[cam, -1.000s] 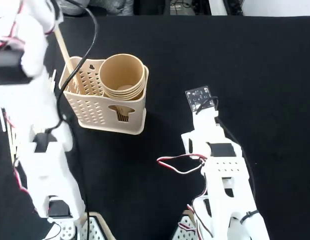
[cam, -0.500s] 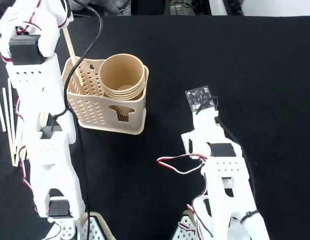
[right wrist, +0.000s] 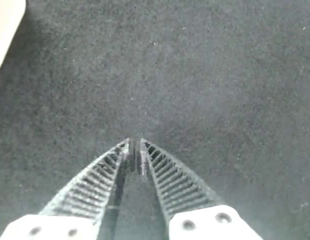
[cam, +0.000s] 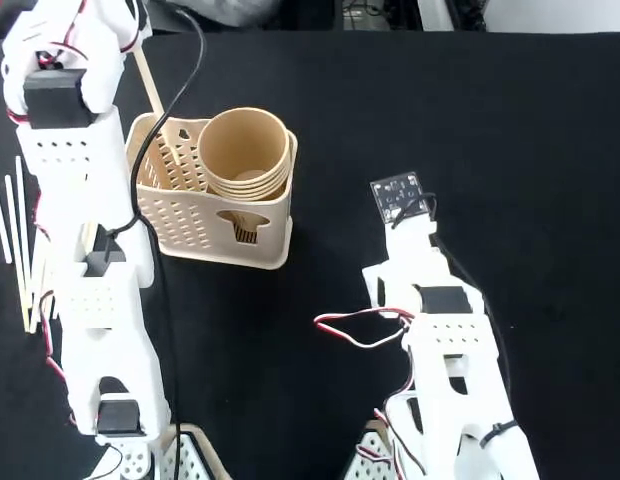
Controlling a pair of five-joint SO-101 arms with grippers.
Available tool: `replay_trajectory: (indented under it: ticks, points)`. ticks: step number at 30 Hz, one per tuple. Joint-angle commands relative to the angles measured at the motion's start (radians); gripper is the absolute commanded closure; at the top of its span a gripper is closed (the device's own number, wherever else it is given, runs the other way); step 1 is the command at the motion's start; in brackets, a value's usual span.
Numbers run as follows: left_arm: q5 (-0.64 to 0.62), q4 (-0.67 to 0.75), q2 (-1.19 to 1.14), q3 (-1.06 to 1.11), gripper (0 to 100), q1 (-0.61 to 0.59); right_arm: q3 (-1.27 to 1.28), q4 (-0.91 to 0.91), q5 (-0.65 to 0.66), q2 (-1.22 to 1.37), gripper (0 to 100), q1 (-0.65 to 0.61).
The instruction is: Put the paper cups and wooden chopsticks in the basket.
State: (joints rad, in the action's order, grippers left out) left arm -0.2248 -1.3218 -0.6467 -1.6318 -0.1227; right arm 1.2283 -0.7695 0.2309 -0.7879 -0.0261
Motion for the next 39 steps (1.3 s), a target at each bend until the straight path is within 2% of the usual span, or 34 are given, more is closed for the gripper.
replay_trajectory:
  ticks: [1, 14, 23, 28, 32, 36, 39]
  points:
    - [-0.006, -0.029, 0.069, -0.035, 97, 0.004, -0.012, 0.018, 0.011, -0.005, 97.0, 0.012]
    - [-0.006, -0.265, 0.529, -0.033, 97, 0.004, -0.012, 0.018, 0.011, -0.005, 97.0, 0.012]
    - [-0.008, -0.433, 0.971, -0.033, 97, 0.004, -0.010, 0.018, 0.011, -0.005, 97.0, 0.012]
    - [0.002, -0.443, 1.181, -0.007, 97, 0.007, -0.010, 0.018, 0.011, -0.005, 97.0, 0.012]
    - [0.043, -0.443, 1.338, 0.177, 97, 0.007, -0.010, 0.018, 0.011, -0.005, 97.0, 0.012]
    - [0.048, -0.436, 1.476, 0.504, 97, 0.013, -0.010, 0.018, 0.011, -0.005, 97.0, 0.012]
    - [0.048, -0.373, 1.560, 0.742, 97, 0.015, -0.010, 0.018, 0.011, -0.005, 97.0, 0.012]
